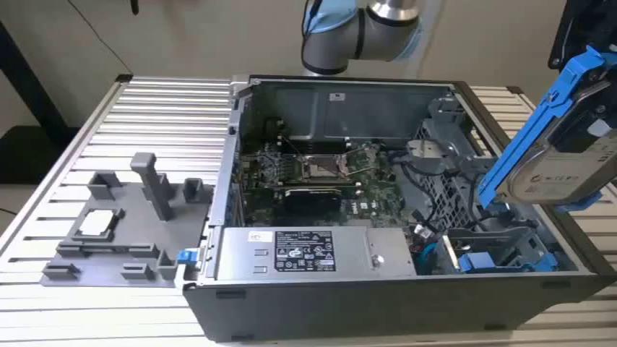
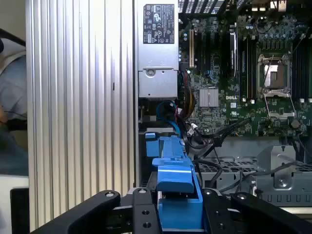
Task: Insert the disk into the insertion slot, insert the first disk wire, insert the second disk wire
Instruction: 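Insert the disk into the insertion slot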
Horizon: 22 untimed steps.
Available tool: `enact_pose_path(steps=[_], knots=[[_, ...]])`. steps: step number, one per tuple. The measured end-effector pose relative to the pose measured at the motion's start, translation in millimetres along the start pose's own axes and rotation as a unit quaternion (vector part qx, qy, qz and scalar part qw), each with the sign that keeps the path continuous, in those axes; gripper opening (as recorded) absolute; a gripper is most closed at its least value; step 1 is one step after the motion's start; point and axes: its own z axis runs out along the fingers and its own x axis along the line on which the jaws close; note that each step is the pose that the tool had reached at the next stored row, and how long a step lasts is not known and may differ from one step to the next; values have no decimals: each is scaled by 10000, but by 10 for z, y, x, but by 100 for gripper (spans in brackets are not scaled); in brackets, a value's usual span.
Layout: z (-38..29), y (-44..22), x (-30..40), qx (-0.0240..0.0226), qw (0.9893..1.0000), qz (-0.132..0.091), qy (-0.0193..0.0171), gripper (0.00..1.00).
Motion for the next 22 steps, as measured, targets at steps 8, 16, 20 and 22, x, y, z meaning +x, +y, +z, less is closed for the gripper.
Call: enact_pose_path(steps=[8, 16, 20, 22], knots=[[10, 0, 0, 0, 10000, 0, 2, 33], [84, -3, -1, 0, 10000, 0, 7, 33], [144, -6, 0, 0, 10000, -1, 7, 33], [171, -7, 0, 0, 10000, -3, 8, 33]])
